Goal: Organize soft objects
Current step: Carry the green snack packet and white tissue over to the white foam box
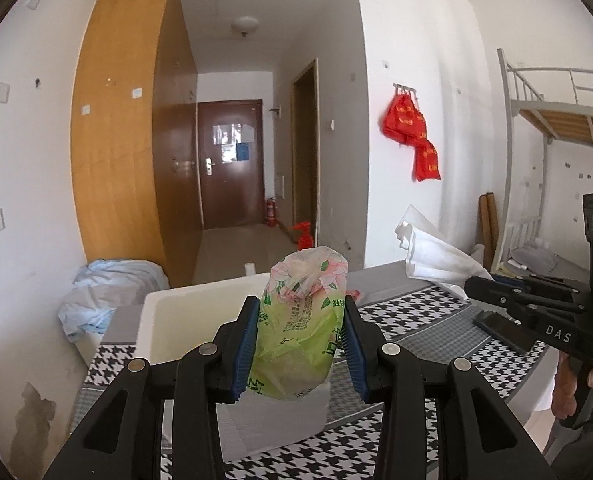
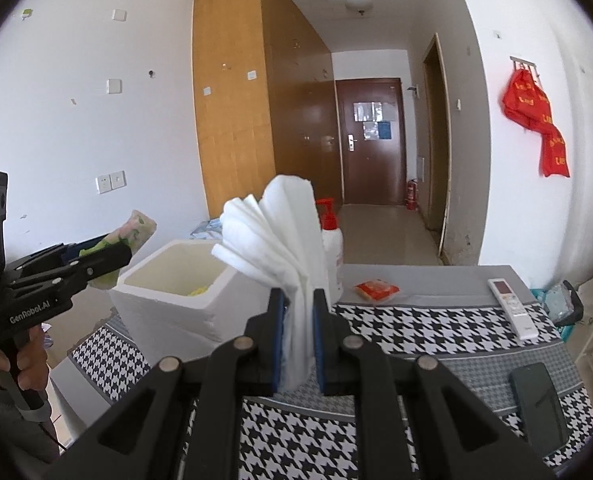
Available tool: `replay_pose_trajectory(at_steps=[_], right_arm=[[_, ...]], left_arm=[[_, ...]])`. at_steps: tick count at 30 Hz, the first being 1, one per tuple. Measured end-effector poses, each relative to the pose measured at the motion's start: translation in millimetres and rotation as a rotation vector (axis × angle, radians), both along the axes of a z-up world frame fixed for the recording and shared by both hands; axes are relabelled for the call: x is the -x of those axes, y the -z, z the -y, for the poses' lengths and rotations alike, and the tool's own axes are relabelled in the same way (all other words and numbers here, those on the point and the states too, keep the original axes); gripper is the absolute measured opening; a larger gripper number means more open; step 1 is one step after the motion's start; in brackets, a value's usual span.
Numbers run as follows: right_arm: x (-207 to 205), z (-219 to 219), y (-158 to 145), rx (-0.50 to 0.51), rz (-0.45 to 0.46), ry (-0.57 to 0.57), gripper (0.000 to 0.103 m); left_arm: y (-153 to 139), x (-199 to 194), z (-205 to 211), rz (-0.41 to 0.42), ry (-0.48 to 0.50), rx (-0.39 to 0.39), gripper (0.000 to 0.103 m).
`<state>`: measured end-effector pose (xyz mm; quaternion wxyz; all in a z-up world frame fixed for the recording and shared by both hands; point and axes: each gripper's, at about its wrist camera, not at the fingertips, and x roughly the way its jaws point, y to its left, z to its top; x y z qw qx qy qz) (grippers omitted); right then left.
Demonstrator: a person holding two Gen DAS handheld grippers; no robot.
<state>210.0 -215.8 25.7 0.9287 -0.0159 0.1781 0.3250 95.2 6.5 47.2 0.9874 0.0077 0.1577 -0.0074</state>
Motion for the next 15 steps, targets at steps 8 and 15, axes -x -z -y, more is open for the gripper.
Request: replay_pose_trajectory(at_steps=[8,15], right_arm=[[-0.7,-22.9,-2.2,-0.001,0.005,-0.057,0.016],[-2.9,-42.2,-2.7,0.003,0.004,-0.108,0.016]], left_arm=[[1.9,2.8,-15.8,-0.008,-0.058,0.007,0.041],[1.2,9.0,-35.8,-0.003,-0.127,0.026,0.041]])
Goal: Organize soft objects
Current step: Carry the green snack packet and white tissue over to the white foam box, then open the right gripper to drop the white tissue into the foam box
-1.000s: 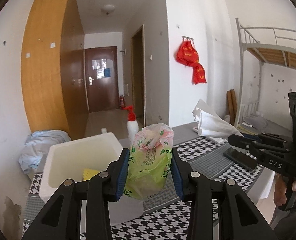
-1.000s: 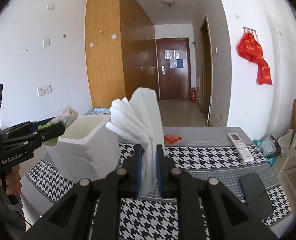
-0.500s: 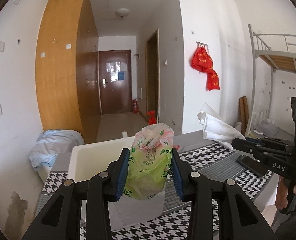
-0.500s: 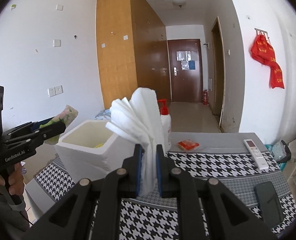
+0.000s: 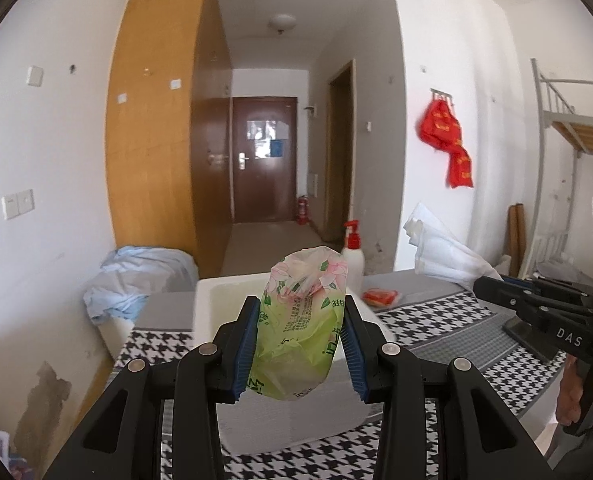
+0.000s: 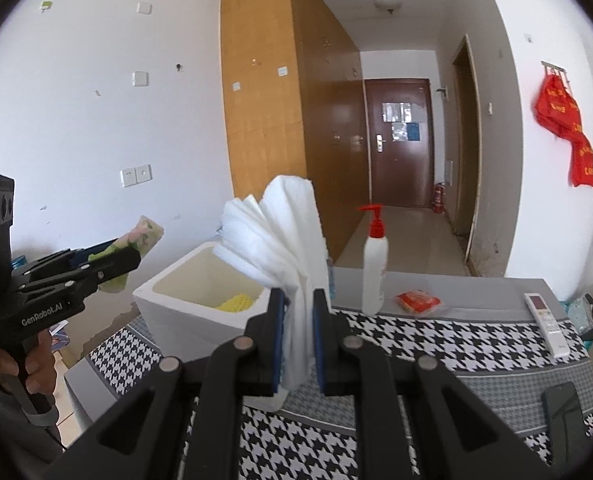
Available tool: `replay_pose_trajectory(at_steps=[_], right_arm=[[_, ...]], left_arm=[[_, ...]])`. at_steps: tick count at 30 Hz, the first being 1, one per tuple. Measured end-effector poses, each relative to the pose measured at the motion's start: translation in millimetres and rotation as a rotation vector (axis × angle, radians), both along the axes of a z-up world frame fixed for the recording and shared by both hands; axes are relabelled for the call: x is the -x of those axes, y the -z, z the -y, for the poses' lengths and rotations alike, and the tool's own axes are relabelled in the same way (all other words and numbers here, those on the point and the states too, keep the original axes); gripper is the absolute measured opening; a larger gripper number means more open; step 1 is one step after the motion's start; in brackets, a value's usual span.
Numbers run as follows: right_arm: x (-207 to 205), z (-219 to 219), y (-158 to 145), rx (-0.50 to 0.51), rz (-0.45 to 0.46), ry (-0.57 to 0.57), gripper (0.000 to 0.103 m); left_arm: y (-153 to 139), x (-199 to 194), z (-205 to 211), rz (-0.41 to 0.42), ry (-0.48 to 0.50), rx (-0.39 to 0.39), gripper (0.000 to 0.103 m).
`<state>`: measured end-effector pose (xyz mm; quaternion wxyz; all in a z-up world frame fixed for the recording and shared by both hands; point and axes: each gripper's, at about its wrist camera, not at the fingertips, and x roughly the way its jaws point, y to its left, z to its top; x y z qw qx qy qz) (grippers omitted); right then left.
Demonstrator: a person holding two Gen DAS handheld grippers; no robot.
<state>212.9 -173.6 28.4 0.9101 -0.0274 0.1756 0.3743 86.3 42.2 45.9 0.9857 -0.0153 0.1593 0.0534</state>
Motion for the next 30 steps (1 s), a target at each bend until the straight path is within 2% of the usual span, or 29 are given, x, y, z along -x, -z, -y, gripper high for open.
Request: replay_pose_trajectory(at_steps=[16,30], right_arm=[[-4.7,-44.5,-3.5,0.030,0.009,-0.097,0.016],[-14.1,-86.3,0.1,0.071,-0.010,-0.139,0.016]], left_arm=[[-0.2,12.0,-27.9,-0.002,-0.126,-0.008,0.041],[3.2,21.2,-45.5,0.015,-0.180,-0.012,0.041]])
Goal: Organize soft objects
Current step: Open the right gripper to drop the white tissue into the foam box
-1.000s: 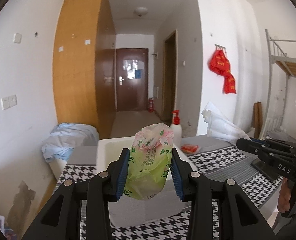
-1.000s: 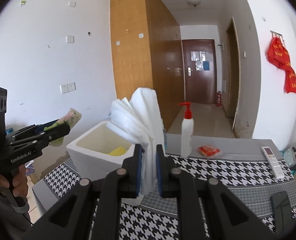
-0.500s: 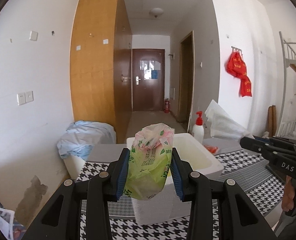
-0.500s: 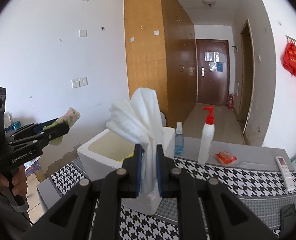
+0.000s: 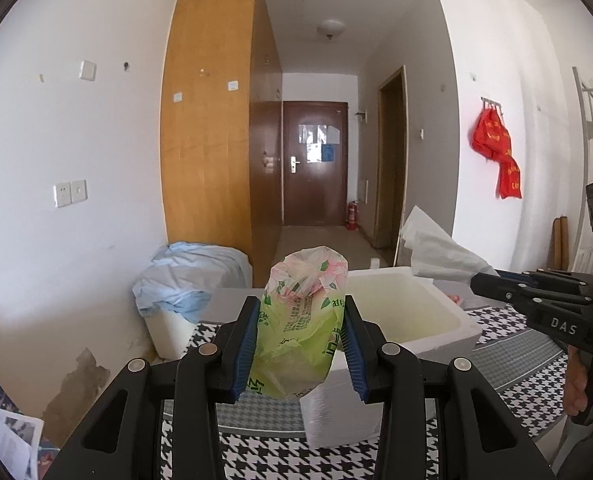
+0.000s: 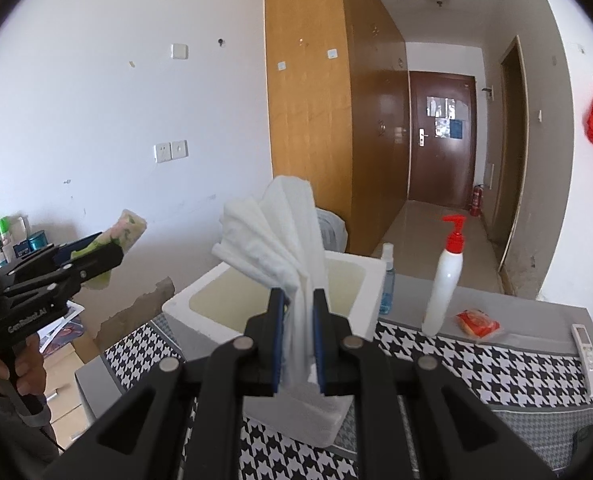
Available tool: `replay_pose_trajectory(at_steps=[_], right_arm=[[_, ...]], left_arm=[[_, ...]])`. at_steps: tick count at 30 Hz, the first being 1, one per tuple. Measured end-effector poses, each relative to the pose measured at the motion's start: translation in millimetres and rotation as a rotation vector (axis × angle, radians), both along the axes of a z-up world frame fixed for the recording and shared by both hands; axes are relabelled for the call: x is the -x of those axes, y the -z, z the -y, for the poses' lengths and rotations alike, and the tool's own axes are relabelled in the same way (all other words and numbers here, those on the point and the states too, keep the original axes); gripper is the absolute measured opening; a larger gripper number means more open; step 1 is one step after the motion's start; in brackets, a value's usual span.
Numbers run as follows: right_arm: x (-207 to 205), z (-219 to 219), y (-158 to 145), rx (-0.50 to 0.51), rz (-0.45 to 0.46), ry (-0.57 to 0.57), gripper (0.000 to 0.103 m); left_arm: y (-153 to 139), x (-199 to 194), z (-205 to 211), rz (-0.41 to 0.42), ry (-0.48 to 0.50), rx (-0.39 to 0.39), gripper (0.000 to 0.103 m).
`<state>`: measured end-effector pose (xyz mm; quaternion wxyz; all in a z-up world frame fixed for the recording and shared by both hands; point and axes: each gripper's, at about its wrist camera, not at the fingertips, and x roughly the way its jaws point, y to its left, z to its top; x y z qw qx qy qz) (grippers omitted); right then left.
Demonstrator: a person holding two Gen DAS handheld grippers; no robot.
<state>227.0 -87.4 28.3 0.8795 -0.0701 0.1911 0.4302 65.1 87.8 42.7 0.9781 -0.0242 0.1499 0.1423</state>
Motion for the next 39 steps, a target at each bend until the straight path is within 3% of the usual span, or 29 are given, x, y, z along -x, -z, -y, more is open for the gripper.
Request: replay_pose_trajectory(at_steps=[23,24,27,28,30,39], right_arm=[[-22.7,-44.3,11.9,0.054,-0.082,-0.029,0.018],[-23.8,-45.0,12.7,0.057,-0.083,-0.029,0.027],[-24.2,-48.1,13.9,0.060,-0.079,-0.022,0.070],[-22.8,-47.5,13.4,0.053,-0.072,-0.017,0.079],[-19.9,-46.9,12.4,0.048,-0.064,-0.027,0.083],[-14.4,-43.0,9.9,0.041,-0.054,-0.035,0.084]], left_arm=[[13.4,-5.3,-26.0,-0.032,-0.060,0.044,0.041],[14.2,-5.1,-26.6,-0.032,-0.061,0.047,0.041],[15.3,-4.7,-25.9,-0.035,-0.063,0.049,0.041],[15.6,-5.0,-25.6,-0.037,-0.062,0.049,0.041],[16.6,-5.4,-25.6,-0.040,-0.062,0.053,0.041],[15.3,-5.3,-24.9,-0.034,-0.069,0.048,0.041]])
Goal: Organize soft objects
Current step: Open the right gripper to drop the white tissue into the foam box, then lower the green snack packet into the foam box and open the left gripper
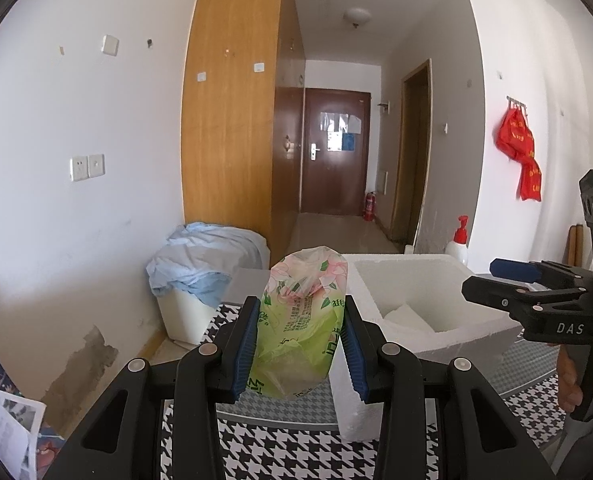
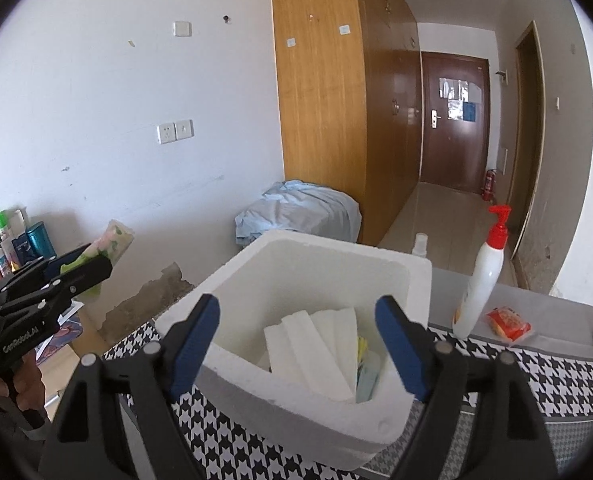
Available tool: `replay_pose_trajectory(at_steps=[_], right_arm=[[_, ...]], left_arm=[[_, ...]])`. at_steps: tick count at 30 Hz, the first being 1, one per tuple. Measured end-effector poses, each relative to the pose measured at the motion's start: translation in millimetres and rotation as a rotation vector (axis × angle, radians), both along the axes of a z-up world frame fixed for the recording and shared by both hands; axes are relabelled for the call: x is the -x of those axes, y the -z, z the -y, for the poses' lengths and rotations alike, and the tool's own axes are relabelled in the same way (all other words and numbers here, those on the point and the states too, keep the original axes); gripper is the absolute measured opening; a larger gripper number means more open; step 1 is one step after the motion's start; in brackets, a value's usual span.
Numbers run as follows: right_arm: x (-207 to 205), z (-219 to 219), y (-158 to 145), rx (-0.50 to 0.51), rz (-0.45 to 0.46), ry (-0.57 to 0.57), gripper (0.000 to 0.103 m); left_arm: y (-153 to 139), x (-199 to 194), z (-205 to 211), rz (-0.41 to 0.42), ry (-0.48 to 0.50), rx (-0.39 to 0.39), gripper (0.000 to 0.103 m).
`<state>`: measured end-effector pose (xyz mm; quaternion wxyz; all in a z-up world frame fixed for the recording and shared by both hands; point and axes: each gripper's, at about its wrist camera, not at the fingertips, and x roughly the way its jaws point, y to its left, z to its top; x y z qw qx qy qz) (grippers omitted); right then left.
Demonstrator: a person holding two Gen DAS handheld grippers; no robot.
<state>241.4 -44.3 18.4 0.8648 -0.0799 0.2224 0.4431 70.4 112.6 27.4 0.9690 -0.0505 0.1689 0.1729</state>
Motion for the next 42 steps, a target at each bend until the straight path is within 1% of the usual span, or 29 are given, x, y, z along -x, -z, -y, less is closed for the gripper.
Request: replay_pose_trajectory(at_steps=[2,5,7,8,12,23,26,34,42], right_arm=[[1.4,2.8,-1.4,-0.012,-0.003,-0.002,0.084],[1.5,7.7,-2.6,-0.040,-0.026,-0.009,0.094],[3.9,12.6,-4.8,-0.066,-0.019,-0.007,0.101],[4.9,14.2,-6.0,-0.074,-0.015,-0.008,0.102],[8.5,21.3,-9.9,-0.102,-0.007,-0.008,0.102],[13.2,34.7,-13.3,-0.091,0.035,0.025,0.102],[12.7,39.9,-15.1,-0.092,0.039,0.046,0.102],[11.6,57.7,-15.5,-0.103,0.046,0.077,0.102],[12.8,71.7,-15.2,-0.112,0.051,0.099,0.102]], left_arm=[[-0.5,-0.4,0.6,0.001,-0.002,-0.001,0.041],[-2.0,-1.0,2.4,0.004,-0.004,-0.004,0.041],[-2.8,-1.4,3.4,0.006,-0.003,-0.006,0.041],[-2.8,-1.1,4.6,0.008,-0.002,-0.008,0.041],[-5.4,-1.6,8.6,0.015,0.011,-0.017,0.041],[-18.4,-13.1,22.7,0.020,0.053,-0.033,0.041],[-21.1,-19.3,26.3,0.019,0.073,-0.026,0.041],[-25.9,-34.7,39.1,0.012,0.104,-0.046,0.041],[-28.6,-47.5,49.5,0.005,0.144,-0.048,0.041]])
